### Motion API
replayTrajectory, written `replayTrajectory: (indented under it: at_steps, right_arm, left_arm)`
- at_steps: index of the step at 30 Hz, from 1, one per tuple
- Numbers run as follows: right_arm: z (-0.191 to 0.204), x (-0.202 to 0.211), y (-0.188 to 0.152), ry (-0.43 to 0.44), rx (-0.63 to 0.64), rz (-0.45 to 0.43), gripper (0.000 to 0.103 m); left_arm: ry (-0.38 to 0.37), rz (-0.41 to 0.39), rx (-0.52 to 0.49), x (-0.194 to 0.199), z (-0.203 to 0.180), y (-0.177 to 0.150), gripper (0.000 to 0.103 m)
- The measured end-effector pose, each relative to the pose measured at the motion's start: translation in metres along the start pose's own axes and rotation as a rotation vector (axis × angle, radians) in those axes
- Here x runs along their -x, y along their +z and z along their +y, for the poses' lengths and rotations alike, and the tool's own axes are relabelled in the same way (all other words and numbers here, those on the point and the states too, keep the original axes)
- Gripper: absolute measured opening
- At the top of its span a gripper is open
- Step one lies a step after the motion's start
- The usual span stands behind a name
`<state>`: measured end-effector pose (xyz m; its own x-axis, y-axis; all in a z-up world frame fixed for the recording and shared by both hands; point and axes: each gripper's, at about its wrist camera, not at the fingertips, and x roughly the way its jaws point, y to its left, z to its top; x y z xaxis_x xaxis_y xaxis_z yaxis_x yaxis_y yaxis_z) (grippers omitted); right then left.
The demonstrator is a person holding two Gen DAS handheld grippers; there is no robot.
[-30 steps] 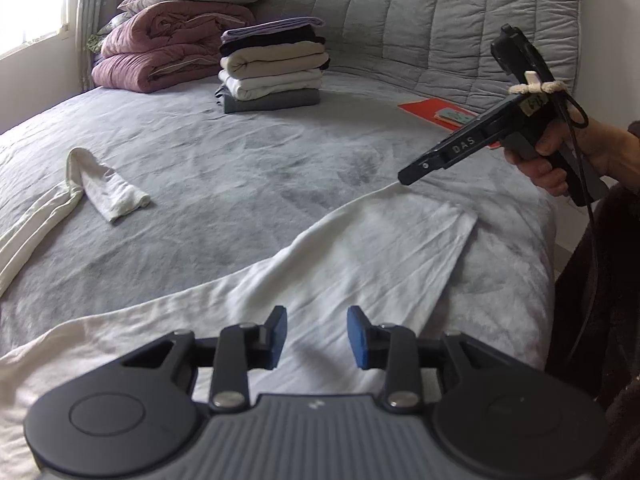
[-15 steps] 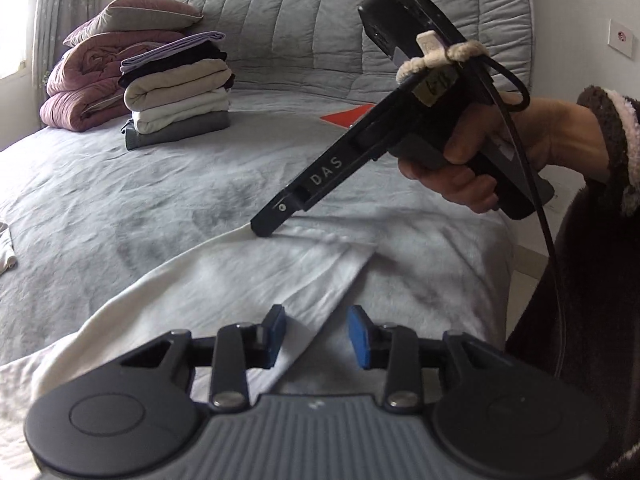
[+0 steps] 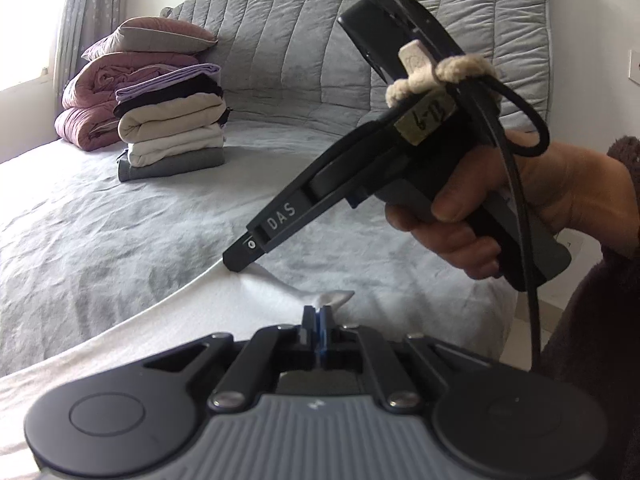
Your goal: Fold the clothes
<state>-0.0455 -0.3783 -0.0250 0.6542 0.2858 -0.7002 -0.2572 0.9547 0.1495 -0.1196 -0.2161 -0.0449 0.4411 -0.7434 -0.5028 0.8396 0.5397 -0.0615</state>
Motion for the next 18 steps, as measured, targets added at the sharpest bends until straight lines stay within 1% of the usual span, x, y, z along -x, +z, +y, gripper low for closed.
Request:
replayTrajectory:
  at_steps: [7,11,14,16,17,18]
  right_arm:
    - [-0.005,-0.003,-0.004,-0.098,0.013,0.039,0.001]
    - [-0.006,-0.013,-0.007,-0.124,0.012,0.089,0.001]
    - [-0.002,-0.015,-0.007,-0.136,0.029,0.098,0.002]
    - [-0.003,-0.014,-0.005,-0.138,0.018,0.096,0.004]
    - [-0.003,-0.013,-0.003,-0.142,0.014,0.091,0.005]
    - [-0.003,-0.012,-0.002,-0.148,0.014,0.084,0.014]
  left_arm:
    - [-0.038,0.006,0.070,-0.012,-0.003,0.002,0.001]
    - [-0.031,0.041,0.097,-0.024,-0.003,-0.006,0.001]
    - [-0.028,0.052,0.113,-0.027,-0.002,-0.013,0.002]
    - [-0.031,0.049,0.119,-0.024,-0.002,-0.012,0.004]
    - [-0.032,0.047,0.123,-0.022,-0.001,-0.011,0.007]
    - [-0.039,0.049,0.125,-0.020,-0.001,-0.010,0.009]
